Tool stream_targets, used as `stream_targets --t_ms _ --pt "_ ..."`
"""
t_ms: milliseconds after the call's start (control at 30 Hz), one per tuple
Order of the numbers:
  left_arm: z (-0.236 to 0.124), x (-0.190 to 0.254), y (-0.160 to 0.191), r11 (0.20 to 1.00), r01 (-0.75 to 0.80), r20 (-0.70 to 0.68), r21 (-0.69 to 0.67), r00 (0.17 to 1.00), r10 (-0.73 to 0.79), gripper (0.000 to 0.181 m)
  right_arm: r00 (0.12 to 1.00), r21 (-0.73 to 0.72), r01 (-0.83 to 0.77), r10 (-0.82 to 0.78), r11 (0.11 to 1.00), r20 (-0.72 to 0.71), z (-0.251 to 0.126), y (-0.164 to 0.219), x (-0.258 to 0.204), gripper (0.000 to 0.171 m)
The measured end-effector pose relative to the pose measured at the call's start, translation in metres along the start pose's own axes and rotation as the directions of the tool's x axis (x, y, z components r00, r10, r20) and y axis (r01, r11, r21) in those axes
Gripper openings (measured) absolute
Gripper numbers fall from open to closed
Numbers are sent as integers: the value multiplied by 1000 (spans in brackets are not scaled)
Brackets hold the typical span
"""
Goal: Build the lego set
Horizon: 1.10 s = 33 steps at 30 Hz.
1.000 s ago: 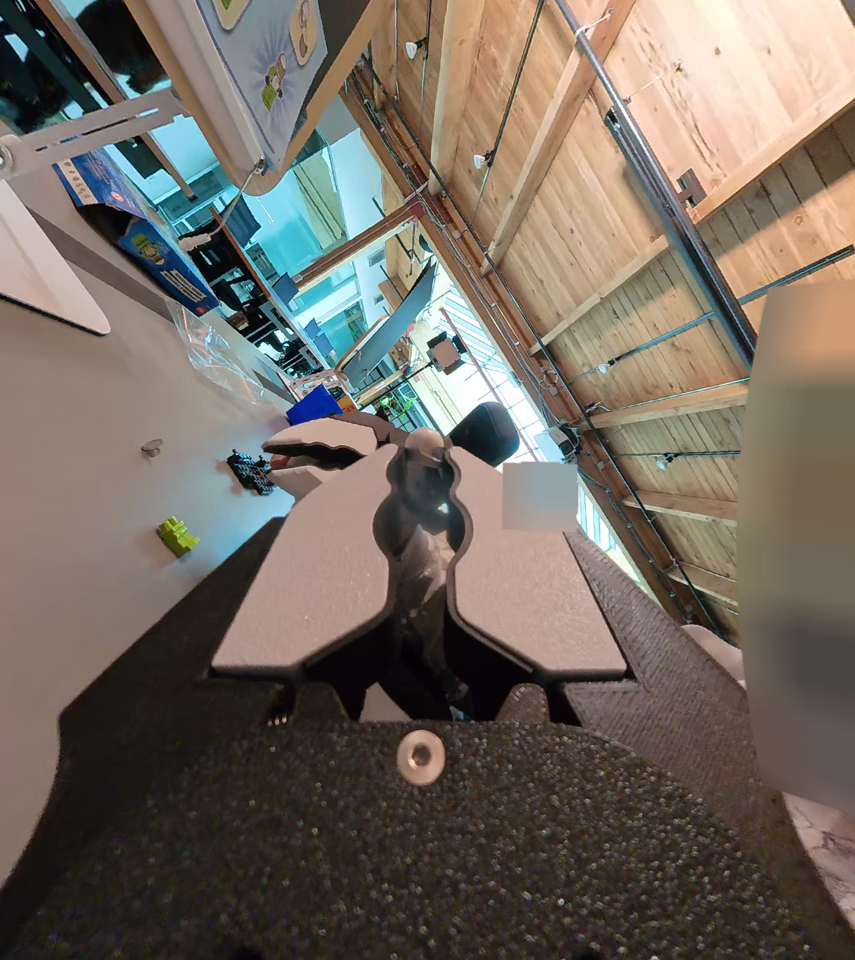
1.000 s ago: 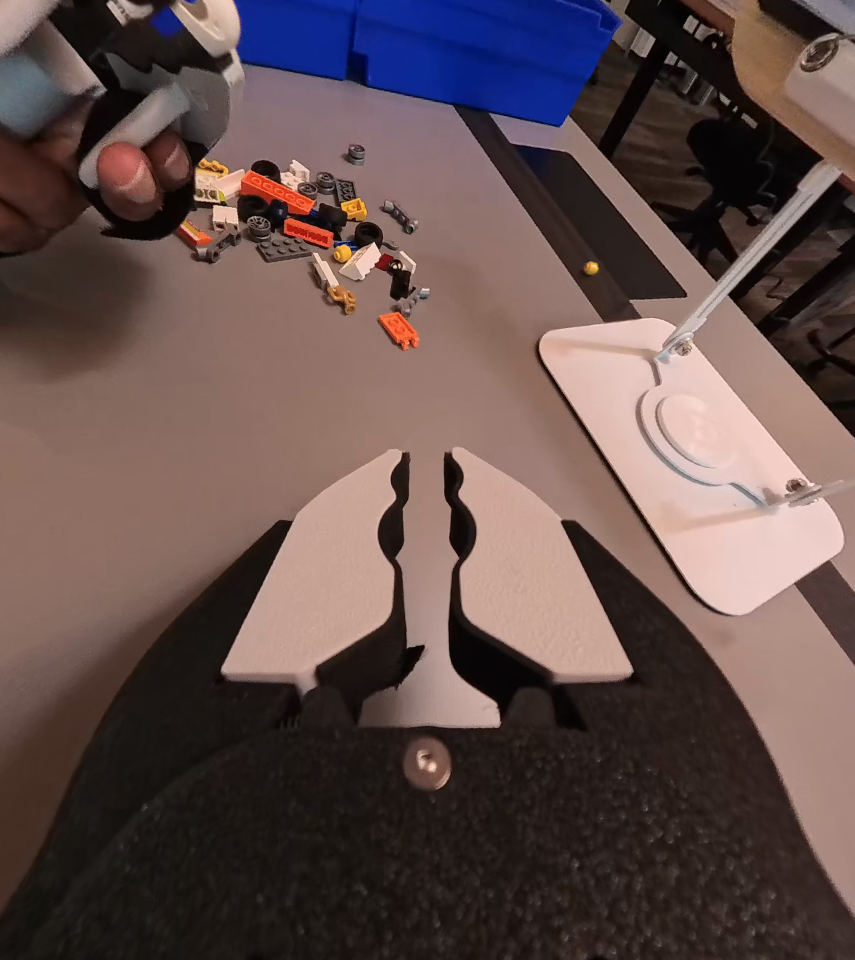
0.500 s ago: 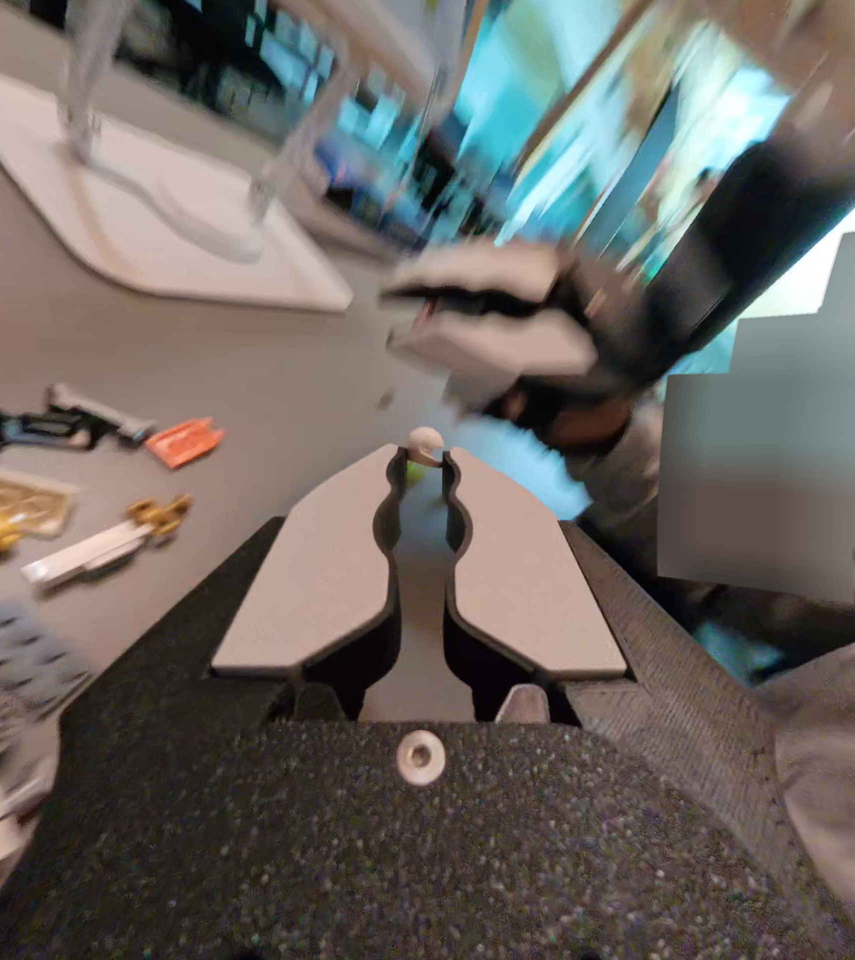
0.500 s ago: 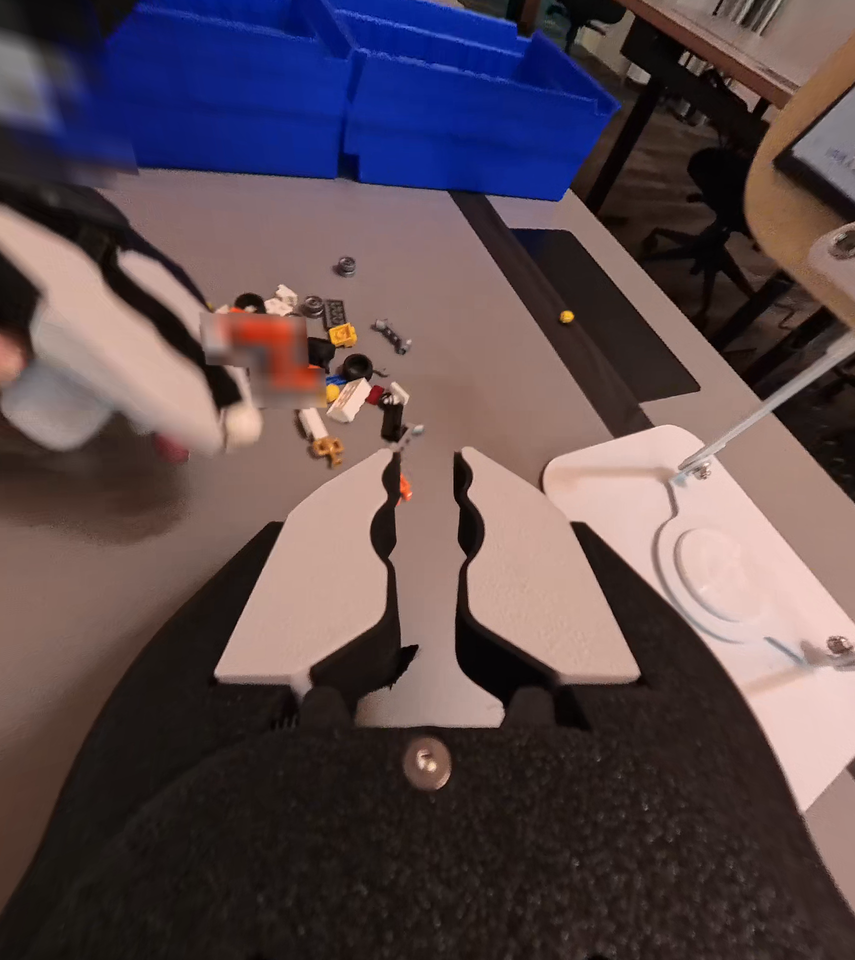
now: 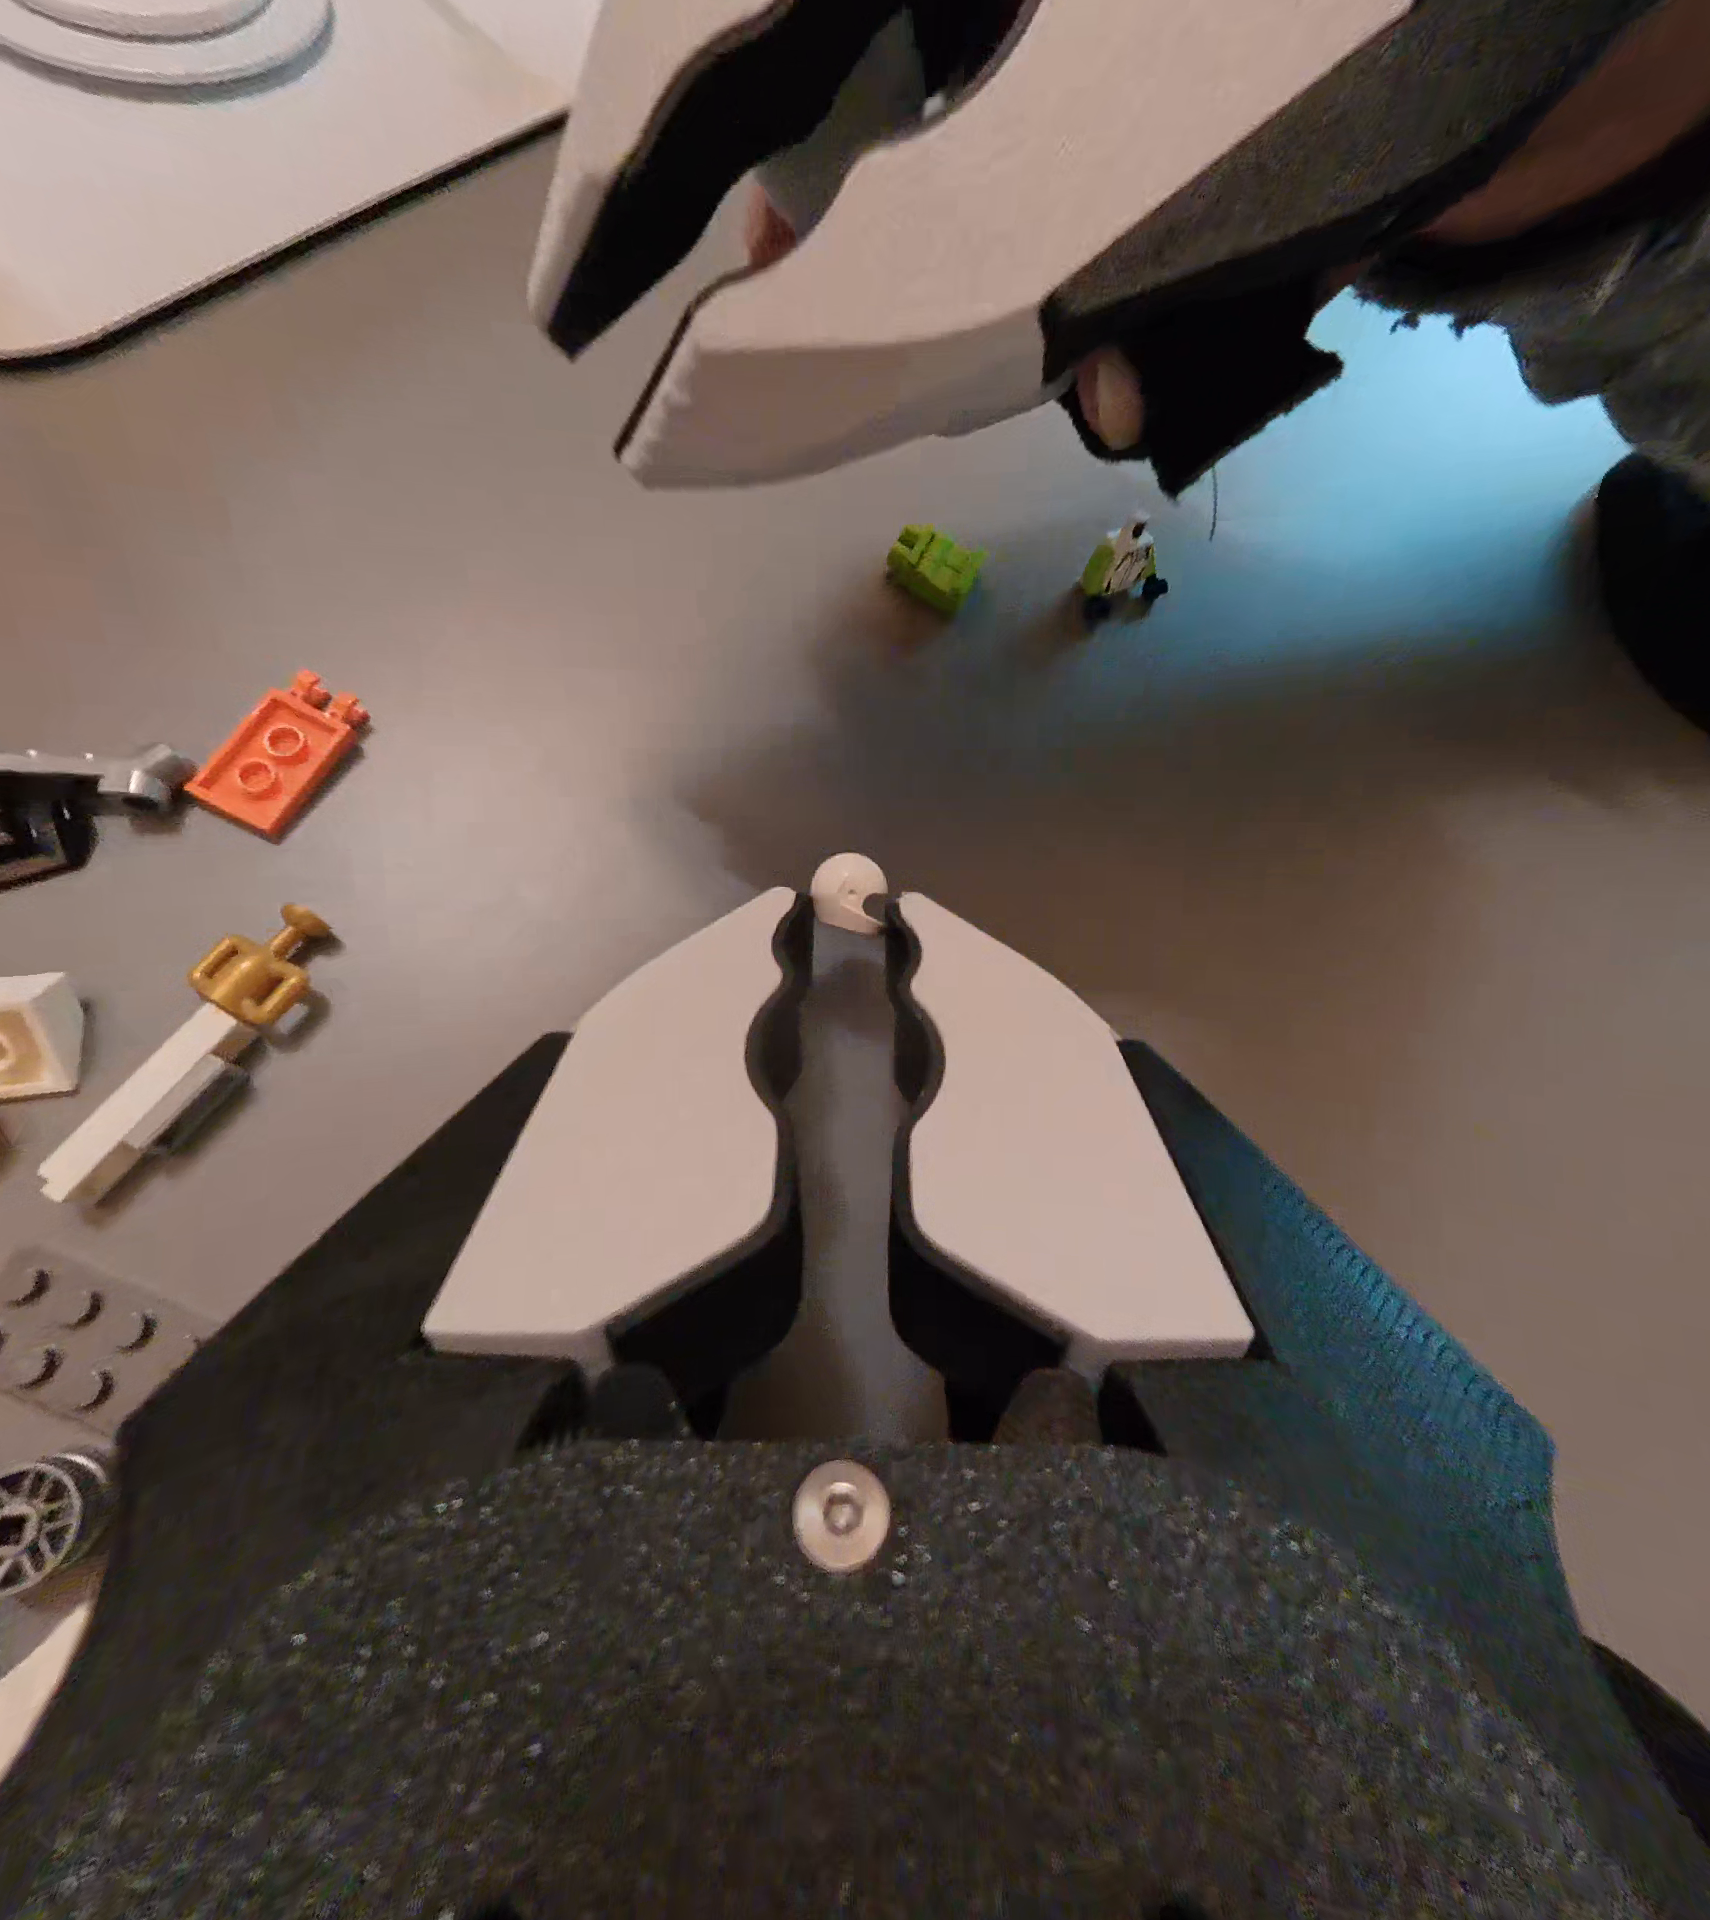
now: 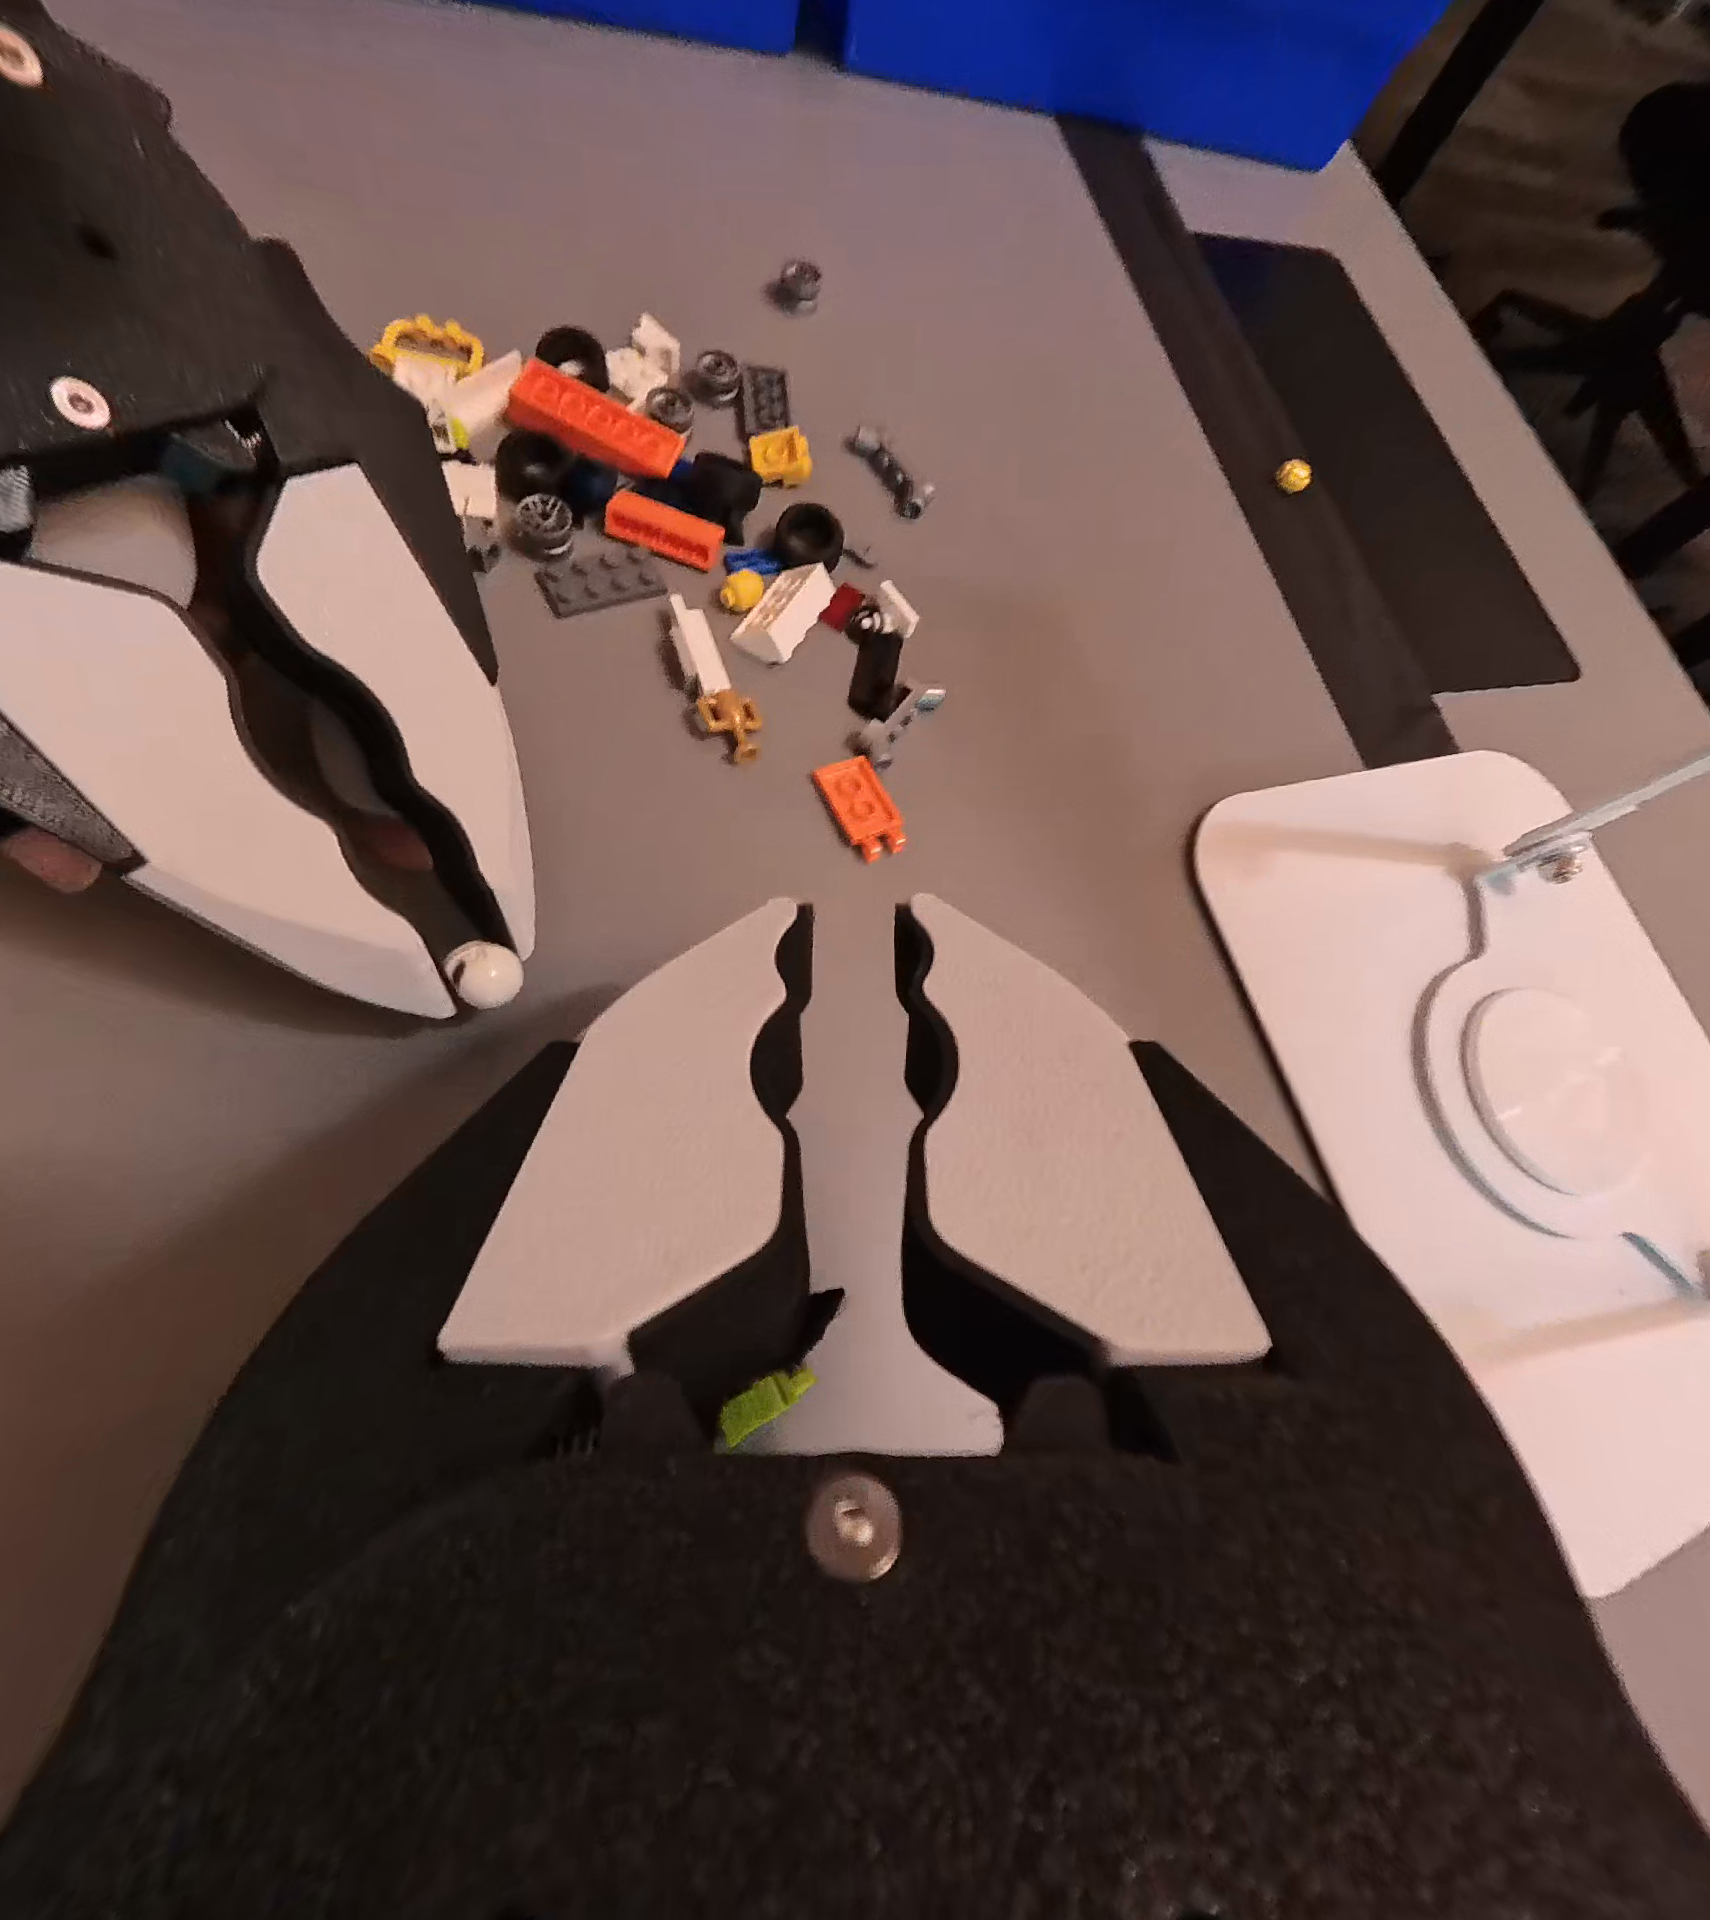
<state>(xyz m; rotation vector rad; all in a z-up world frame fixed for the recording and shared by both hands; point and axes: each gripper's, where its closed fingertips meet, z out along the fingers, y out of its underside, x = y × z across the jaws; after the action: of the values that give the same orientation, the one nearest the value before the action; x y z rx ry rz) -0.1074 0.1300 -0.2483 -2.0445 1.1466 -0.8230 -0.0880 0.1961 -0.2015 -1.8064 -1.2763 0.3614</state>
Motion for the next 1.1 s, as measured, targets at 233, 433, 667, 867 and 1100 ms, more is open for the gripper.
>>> stream_targets --t_ms 233,433,667,867,1100 --pt "0 1 3 998 -55 25 -16 998 55 13 1000 -10 -18 18 1000 -5 10 -1 2 14" --pt "0 1 5 993 -110 52 -40 992 112 20 998 29 -58 58 998 -20 31 -26 21 15" --pt "-20 -8 -14 995 -80 75 64 994 75 22 997 67 -63 67 996 -45 33 -37 25 15" --pt "-77 -102 -64 978 -49 276 204 961 -9 18 983 132 -81 101 988 -156 -27 -20 36 14" --pt "-63 -273 -74 996 -89 474 -18 876 87 20 932 168 -235 271 958 -240 -106 42 41 13"
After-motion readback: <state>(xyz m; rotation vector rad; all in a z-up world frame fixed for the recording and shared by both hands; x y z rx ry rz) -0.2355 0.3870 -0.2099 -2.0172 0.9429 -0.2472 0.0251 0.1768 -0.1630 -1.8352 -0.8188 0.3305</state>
